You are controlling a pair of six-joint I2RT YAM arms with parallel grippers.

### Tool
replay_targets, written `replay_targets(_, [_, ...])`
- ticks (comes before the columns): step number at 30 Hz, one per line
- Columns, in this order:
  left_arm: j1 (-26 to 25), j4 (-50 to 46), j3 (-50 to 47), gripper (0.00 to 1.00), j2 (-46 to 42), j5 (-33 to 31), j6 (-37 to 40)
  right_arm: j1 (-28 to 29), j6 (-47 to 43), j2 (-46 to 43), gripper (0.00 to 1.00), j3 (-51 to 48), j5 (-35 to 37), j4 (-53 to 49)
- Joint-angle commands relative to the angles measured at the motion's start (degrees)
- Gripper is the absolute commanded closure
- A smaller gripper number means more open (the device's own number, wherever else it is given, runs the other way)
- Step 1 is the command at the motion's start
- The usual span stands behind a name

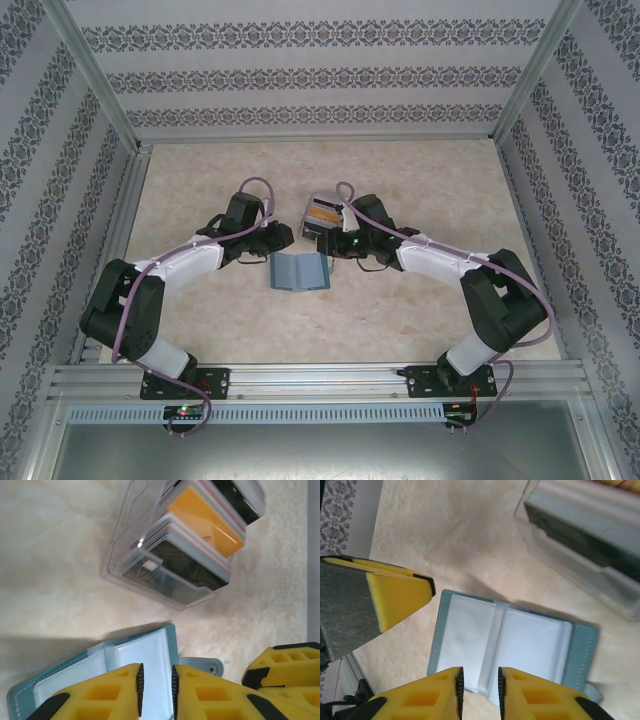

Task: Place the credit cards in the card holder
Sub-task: Rotate the card holder at the center of the table.

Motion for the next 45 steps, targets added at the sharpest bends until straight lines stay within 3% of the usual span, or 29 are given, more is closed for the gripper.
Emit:
replay_targets(1, [-1.04,0.55,3.19,0.75,1.54,1.24,-1.77,-3.97,-3.65,-3.40,0.70,3.35,-0.03,-3.04])
replay_targets(10, [-4.47,5.43,4.37,0.73,7.34,-1.30,-9.84,-13.71,-11.69,0.55,0.52,13.63,3.32,-14.19])
replay_targets(19, [-5.36,11.89,3.76,0.73,13.05,-2.16,-14.25,-13.15,-21.91,13.62,0.39,29.38,5.16,-25.73])
replay_targets(28, [-6.16,13.97,5.26,0.73,18.26,-2.20,-15.04,-12.91,-25.12,24.76,0.37,41.60,-2.47,-28.36])
replay_targets(35, [-6.15,13.08,7.11,0.73,20.61,-2.16,-14.20,-11.89,-26.70,31.75,0.36,48.08,-2.52,-32.21])
replay_targets(45, [-5.80,10.17,10.68,0.73,22.51,-1.56,-12.60,-10.07,-27.71,29.97,0.36,45.52,-1.91,-32.93])
